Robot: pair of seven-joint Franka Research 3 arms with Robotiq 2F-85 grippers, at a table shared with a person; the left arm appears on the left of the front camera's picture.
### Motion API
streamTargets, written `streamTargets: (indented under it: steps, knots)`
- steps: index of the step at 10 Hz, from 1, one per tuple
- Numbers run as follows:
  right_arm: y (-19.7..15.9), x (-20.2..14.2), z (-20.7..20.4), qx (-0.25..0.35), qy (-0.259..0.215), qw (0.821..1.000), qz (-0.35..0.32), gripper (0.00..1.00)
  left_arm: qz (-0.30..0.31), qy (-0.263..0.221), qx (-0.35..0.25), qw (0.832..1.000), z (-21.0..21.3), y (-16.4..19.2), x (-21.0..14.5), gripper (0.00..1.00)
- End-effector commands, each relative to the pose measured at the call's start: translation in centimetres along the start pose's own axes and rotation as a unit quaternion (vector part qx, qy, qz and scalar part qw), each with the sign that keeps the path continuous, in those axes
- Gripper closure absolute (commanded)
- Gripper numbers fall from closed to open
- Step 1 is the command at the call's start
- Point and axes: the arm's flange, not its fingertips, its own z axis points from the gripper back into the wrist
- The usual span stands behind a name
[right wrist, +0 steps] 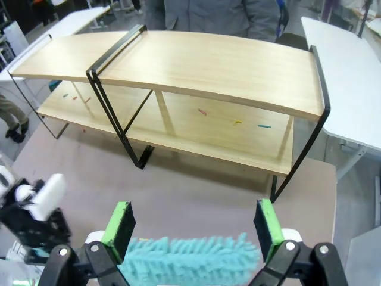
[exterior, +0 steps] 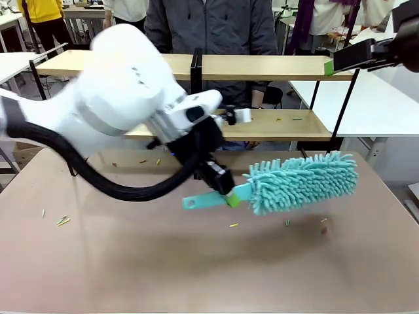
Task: Clean the shelves.
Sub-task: Clean a randomly selected level of the Shelf with the Duster.
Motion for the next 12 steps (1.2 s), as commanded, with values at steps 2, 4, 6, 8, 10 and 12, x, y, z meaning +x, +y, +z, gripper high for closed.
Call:
streamTargets:
  steps: [2,4,6,8,10,12]
  knots:
    - [-0.1,0.0,0.0,0.001,0.001,1.000,0.002,0.00,-0.014,0.042,0.001,0.999,4.6,-0.1,-7.4,0.87]
    - [-0.1,0.0,0.0,0.001,0.001,1.000,0.002,0.00,-0.012,0.011,0.026,1.000,6.9,0.2,-11.0,0.87]
    - [-0.1,0.0,0.0,0.001,0.001,1.000,0.002,0.00,-0.002,0.038,0.006,0.999,5.7,0.3,-9.7,0.87]
    - [-0.1,0.0,0.0,0.001,0.001,1.000,0.002,0.00,0.027,0.017,0.040,0.999,7.0,0.8,-11.5,0.87]
    - [-0.1,0.0,0.0,0.001,0.001,1.000,0.002,0.00,0.027,-0.025,0.020,0.999,12.2,1.7,-12.7,0.87]
    - [-0.1,0.0,0.0,0.001,0.001,1.000,0.002,0.00,0.052,-0.075,-0.012,0.996,20.9,3.0,-18.6,0.87]
